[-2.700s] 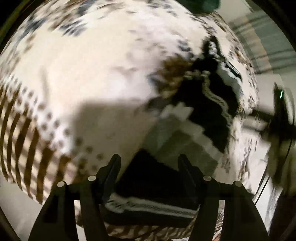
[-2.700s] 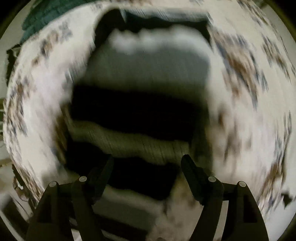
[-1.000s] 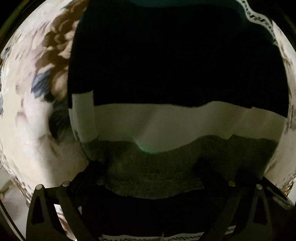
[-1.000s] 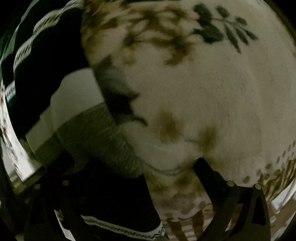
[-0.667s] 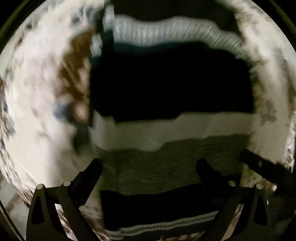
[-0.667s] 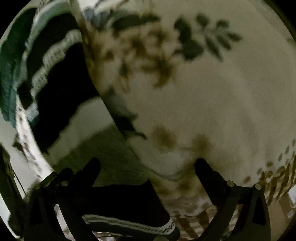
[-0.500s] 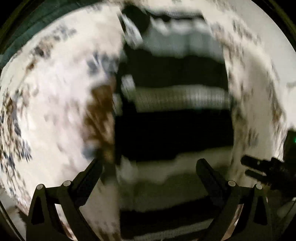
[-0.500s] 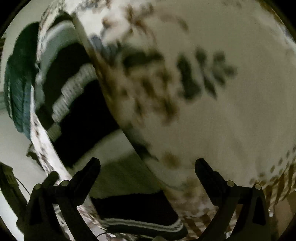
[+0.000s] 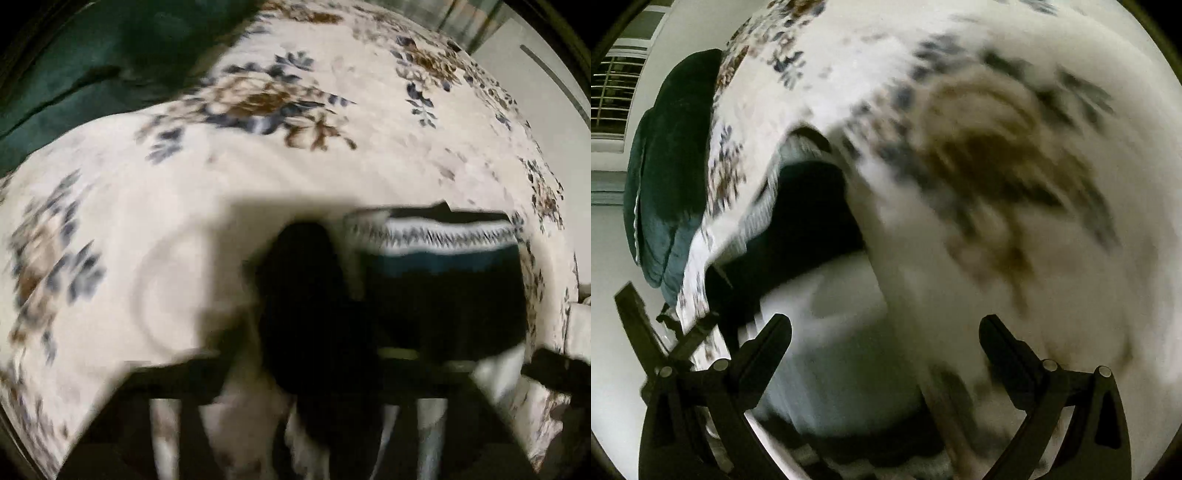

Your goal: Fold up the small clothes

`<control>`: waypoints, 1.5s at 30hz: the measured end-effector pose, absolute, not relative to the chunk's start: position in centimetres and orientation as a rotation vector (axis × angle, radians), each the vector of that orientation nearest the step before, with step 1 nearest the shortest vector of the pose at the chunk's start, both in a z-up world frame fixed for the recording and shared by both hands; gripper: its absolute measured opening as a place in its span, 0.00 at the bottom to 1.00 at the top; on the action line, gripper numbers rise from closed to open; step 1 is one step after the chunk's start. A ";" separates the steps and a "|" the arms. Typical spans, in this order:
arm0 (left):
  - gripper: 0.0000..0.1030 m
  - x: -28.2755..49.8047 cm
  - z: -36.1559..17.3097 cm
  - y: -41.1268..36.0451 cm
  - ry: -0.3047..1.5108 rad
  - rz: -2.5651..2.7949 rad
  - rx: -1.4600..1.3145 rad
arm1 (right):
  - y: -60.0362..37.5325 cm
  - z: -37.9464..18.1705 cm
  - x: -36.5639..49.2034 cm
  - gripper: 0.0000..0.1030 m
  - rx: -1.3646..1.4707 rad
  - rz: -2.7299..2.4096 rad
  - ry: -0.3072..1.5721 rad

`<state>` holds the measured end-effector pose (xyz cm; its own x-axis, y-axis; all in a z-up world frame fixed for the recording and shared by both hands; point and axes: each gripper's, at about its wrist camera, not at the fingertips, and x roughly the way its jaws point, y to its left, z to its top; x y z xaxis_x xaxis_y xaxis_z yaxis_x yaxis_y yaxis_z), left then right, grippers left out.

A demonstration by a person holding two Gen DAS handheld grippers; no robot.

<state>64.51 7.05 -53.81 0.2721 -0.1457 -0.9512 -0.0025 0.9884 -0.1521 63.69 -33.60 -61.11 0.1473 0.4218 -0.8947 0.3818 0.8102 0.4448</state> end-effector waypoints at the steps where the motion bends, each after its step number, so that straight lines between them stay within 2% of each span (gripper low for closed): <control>1: 0.12 65.0 -53.7 7.4 1.297 -0.104 -0.141 | -33.5 -61.5 65.5 0.99 0.695 0.040 1.454; 3: 0.10 65.8 -52.9 7.9 1.252 -0.131 -0.170 | -32.8 -62.5 67.9 0.90 0.714 0.054 1.459; 4: 0.09 66.0 -52.7 8.1 1.241 -0.148 -0.178 | -32.2 -63.1 69.1 0.71 0.739 0.086 1.455; 5: 0.09 66.1 -52.5 8.2 1.232 -0.157 -0.179 | -31.8 -63.4 70.0 0.41 0.749 0.111 1.452; 7: 0.09 66.9 -53.5 8.8 1.235 -0.153 -0.173 | -31.4 -63.8 70.8 0.13 0.688 0.060 1.446; 8: 0.09 67.3 -54.3 9.2 1.247 -0.138 -0.189 | -31.5 -63.9 71.0 0.12 0.656 0.026 1.436; 10: 0.09 68.0 -55.3 9.8 1.263 -0.146 -0.245 | -31.7 -64.5 71.6 0.12 0.626 -0.018 1.436; 13: 0.11 67.0 -54.0 9.4 1.250 -0.186 -0.242 | -31.6 -64.3 70.7 0.14 0.666 0.001 1.450; 15: 0.19 65.3 -52.3 9.3 1.236 -0.230 -0.241 | -31.6 -62.9 68.5 0.31 0.668 0.023 1.460; 16: 0.23 64.5 -51.5 9.4 1.230 -0.253 -0.264 | -31.4 -61.8 66.9 0.48 0.667 0.029 1.452; 17: 0.28 63.8 -51.0 9.5 1.226 -0.270 -0.283 | -31.3 -60.6 65.0 0.60 0.673 0.049 1.441; 20: 0.40 59.8 -48.7 10.2 1.214 -0.298 -0.319 | -30.6 -58.7 58.9 0.62 0.684 0.087 1.479; 26: 0.46 47.2 -47.0 9.9 1.269 -0.255 -0.245 | -28.2 -58.2 45.5 0.62 0.586 0.100 1.637; 28: 0.56 43.0 -47.7 9.3 1.312 -0.242 -0.208 | -27.4 -59.1 41.4 0.62 0.563 0.101 1.704; 36: 0.56 27.3 -54.7 7.1 1.547 -0.134 -0.043 | -26.3 -63.1 28.1 0.62 0.574 0.027 1.874; 39: 0.56 23.4 -55.1 7.7 1.595 -0.120 -0.049 | -26.3 -63.1 24.3 0.62 0.621 0.041 1.890; 42: 0.56 20.5 -54.7 9.1 1.618 -0.112 -0.120 | -26.9 -63.3 22.2 0.76 0.675 0.041 1.859; 45: 0.56 19.8 -55.3 10.4 1.618 -0.111 -0.242 | -27.7 -64.3 21.6 0.78 0.771 0.044 1.802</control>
<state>19.79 10.44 -55.28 -0.0460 -0.2230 -0.9737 -0.0881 0.9719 -0.2184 21.58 -27.68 -64.34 -0.1665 0.5192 -0.8383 0.4780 0.7861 0.3919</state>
